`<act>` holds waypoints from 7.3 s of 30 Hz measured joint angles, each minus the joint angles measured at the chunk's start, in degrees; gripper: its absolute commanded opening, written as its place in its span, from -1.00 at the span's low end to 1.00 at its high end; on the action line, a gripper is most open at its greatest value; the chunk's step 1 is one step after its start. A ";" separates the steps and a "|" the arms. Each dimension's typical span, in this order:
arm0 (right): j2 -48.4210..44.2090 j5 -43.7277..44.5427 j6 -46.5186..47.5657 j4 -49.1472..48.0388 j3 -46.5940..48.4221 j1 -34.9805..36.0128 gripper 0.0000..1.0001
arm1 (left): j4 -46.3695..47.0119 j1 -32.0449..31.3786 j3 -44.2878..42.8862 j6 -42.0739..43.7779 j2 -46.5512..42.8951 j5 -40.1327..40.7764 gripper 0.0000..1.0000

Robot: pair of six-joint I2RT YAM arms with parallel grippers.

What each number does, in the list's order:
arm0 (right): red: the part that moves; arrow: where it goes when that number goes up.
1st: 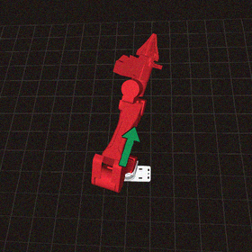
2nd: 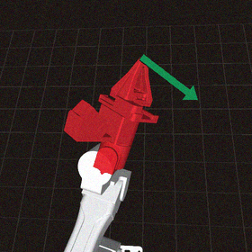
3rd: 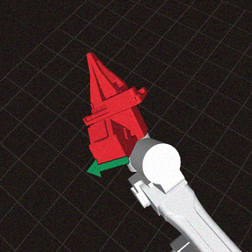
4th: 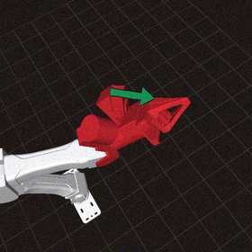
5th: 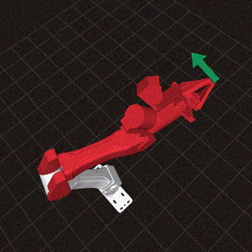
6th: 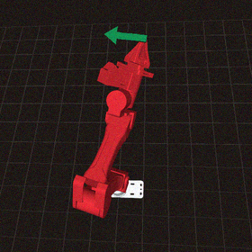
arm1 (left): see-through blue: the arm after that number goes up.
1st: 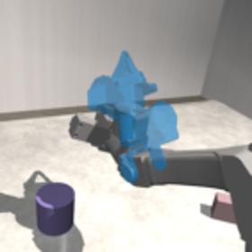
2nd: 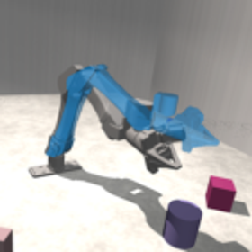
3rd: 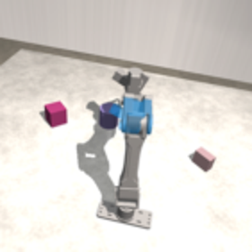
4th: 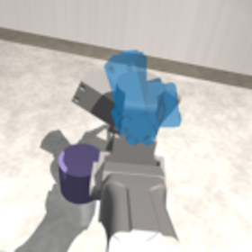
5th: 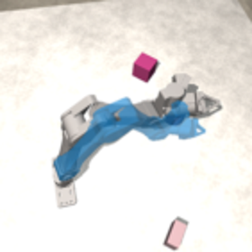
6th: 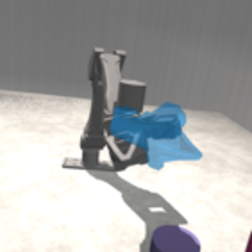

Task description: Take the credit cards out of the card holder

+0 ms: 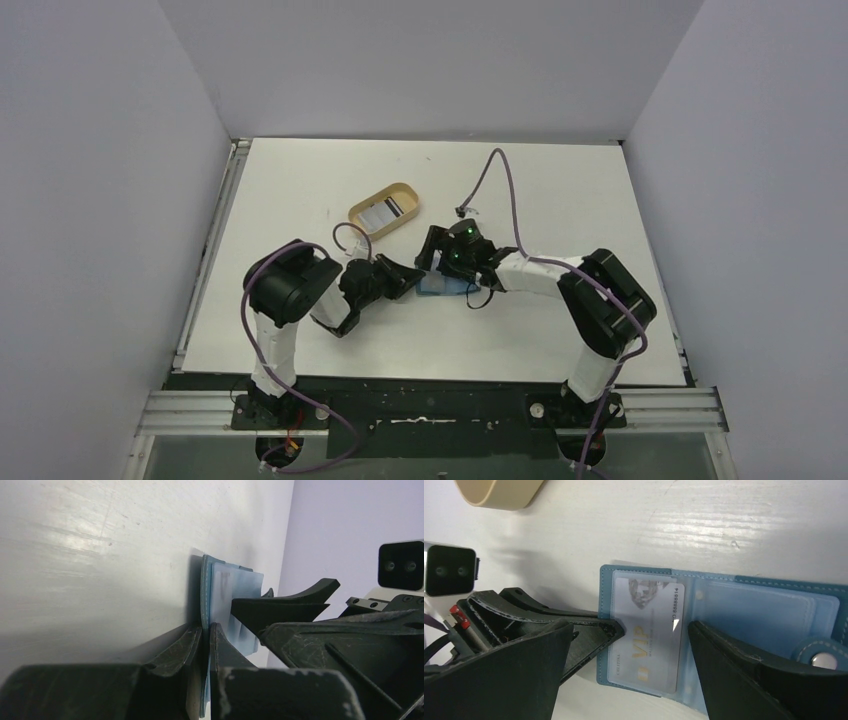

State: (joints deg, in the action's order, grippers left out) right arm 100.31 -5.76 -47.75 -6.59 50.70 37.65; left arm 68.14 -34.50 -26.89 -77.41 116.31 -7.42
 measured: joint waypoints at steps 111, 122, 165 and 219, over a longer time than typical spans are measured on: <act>9.53 -26.14 -28.35 -63.93 -14.32 11.87 0.40 | 19.43 4.94 3.50 -6.32 8.04 -5.55 -1.00; -6.64 -18.73 -21.99 -47.80 -25.03 2.67 0.54 | 16.20 5.64 8.83 -3.08 3.13 -6.14 -1.00; -3.87 -12.26 -8.83 -23.69 -16.11 8.13 0.55 | 12.57 7.98 12.79 5.62 -4.15 -2.05 -0.44; -0.57 -6.84 -28.48 -27.76 -14.08 9.81 0.70 | 16.00 -2.25 19.26 2.78 -5.22 18.18 -1.00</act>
State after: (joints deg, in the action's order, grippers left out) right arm 99.74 -12.60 -76.23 -34.35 36.62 47.46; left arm 84.14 -36.75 -7.64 -74.63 111.09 10.76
